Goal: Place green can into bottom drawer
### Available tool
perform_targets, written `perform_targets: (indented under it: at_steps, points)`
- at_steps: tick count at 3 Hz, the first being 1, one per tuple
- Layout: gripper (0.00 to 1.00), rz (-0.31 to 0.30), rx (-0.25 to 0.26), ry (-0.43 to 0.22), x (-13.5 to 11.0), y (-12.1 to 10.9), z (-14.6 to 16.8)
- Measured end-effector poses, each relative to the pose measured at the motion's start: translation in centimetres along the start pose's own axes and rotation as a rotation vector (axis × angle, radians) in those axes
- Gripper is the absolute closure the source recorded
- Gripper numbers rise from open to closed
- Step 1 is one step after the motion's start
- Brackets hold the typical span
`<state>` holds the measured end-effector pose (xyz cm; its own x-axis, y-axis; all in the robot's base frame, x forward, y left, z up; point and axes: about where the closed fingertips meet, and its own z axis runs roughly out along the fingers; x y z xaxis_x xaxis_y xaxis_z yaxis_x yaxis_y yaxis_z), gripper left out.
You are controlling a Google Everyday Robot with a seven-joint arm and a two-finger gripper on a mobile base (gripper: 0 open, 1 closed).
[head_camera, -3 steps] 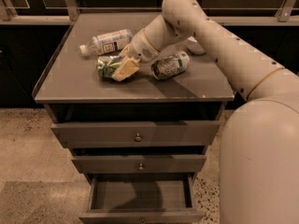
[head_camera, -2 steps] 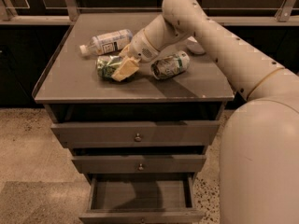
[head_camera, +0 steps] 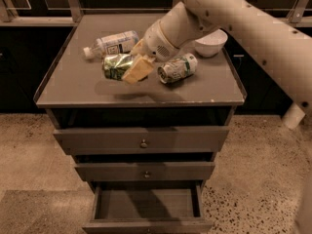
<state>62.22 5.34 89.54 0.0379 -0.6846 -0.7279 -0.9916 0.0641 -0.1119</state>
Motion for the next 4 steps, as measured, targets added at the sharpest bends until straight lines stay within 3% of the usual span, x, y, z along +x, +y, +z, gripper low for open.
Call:
perform_targets:
  at_steps: [1, 2, 3, 4]
  points:
    - [1.00, 0.038, 0.086, 0.012, -0.7, 4.6, -3.9]
    - [1.00, 0.106, 0.116, -0.006, -0.4, 7.8, -5.2]
    - [1.00, 0.181, 0.115, -0.045, 1.6, 9.7, -4.9]
    - [1.00, 0.280, 0.120, -0.080, 5.1, 11.5, -4.3]
